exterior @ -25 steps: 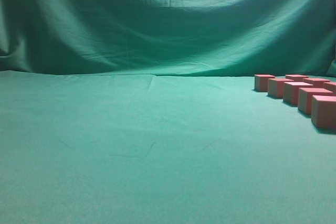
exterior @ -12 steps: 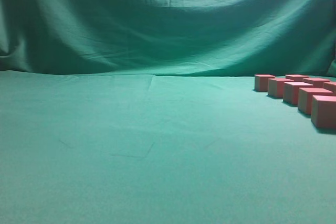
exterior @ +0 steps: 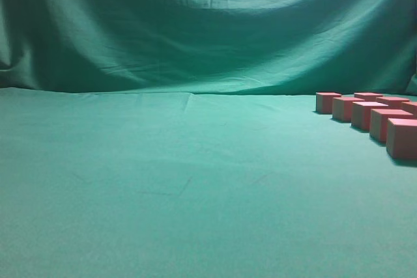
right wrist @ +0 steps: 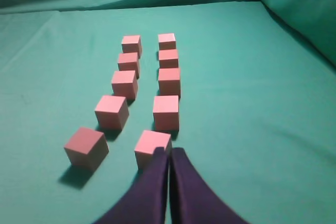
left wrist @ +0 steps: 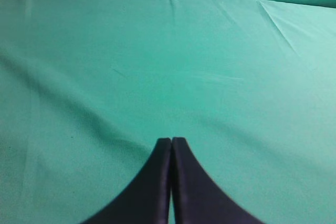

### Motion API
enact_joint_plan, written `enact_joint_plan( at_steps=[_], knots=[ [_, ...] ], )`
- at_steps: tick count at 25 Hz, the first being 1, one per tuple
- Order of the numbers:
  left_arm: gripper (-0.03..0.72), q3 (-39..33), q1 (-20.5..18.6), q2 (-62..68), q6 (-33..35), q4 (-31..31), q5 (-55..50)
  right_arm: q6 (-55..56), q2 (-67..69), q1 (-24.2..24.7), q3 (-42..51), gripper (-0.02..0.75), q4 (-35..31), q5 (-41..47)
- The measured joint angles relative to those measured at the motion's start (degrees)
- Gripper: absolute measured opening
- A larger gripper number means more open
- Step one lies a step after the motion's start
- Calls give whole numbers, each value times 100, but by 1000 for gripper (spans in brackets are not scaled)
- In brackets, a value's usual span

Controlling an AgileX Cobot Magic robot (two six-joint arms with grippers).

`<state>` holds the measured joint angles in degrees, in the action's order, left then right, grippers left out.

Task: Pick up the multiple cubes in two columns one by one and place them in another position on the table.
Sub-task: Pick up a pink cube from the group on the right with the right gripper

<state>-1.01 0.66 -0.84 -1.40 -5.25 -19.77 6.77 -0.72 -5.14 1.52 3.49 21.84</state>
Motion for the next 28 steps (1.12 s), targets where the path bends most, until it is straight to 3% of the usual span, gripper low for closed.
enact_joint_plan(
  at_steps=[2, 5, 9, 14, 23, 28],
  knots=[
    [0, 0, 0, 0, 0, 0, 0, 67, 0, -25, 9, 0, -194, -228],
    [0, 0, 0, 0, 0, 0, 0, 212, 0, -27, 13, 0, -816, -1241],
    [0, 0, 0, 0, 0, 0, 0, 259, 0, -27, 13, 0, -1032, -2119],
    [0, 0, 0, 0, 0, 0, 0, 164, 283, -37, -867, 0, -1057, -1176],
    [0, 0, 0, 0, 0, 0, 0, -114, 2796, -37, -2437, 0, -1445, 1126],
    [0, 0, 0, 0, 0, 0, 0, -1956, 4053, -37, -3108, 0, -2242, 2185]
  ],
)
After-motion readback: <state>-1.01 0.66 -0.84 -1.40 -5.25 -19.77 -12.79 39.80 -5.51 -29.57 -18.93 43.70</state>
